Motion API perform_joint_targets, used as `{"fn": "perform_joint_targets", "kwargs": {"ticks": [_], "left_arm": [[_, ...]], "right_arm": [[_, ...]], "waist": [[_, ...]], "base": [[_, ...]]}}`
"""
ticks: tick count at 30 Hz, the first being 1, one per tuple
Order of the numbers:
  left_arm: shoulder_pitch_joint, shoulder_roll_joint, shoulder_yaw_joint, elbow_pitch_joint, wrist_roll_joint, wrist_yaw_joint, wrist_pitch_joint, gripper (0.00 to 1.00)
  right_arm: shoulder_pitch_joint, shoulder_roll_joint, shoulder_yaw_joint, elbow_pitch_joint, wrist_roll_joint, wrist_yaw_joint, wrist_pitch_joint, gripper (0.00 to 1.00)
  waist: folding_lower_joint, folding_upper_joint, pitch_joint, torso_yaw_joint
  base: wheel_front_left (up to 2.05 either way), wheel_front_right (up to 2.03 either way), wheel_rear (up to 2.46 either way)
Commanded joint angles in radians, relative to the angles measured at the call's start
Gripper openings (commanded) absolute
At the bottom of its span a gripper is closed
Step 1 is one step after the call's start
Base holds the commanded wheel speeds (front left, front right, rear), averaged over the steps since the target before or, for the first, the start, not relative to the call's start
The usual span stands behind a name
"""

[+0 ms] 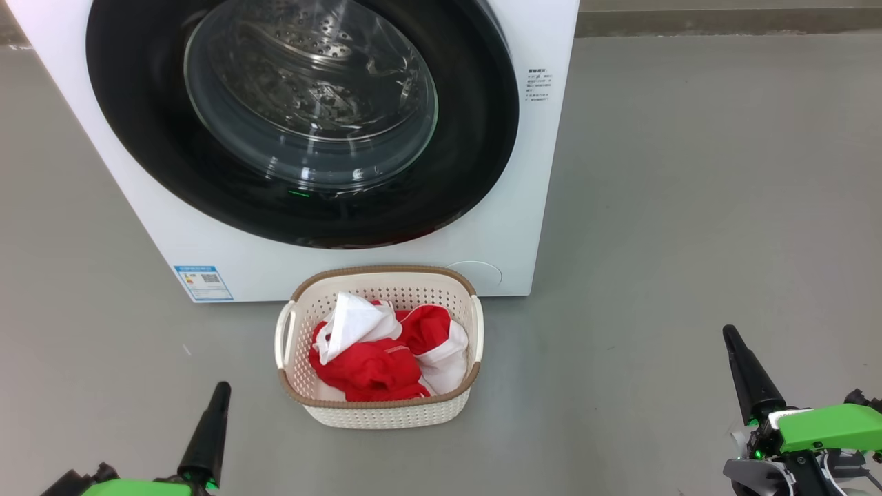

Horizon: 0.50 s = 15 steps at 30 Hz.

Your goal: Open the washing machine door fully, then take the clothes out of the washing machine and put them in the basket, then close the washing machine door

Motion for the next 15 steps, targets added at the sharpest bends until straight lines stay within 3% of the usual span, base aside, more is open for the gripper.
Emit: {"fn": "perform_joint_targets", "kwargs": {"ticks": [1,15], "left_arm": [[-0.048,0.011,0.040,-0.018,-0.041,-0.014,0.011,0.00],[-0.052,0.011,0.043,-0.015,-0.067,-0.016,0.017,0.00]], "right_arm": [[-0.052,-0.015,0.013,-0.020,0.040,-0.001,0.013,0.00],[-0.056,-0.013,0.008,-0.018,0.062,-0.001,0.023,0.00]], "waist": [[-0.0001,-0.0001,0.001,0.000],[-0.0001,-0.0001,0.001,0.001]], "base": [[0.00,0.00,0.00],[0.00,0.00,0.00]]}}
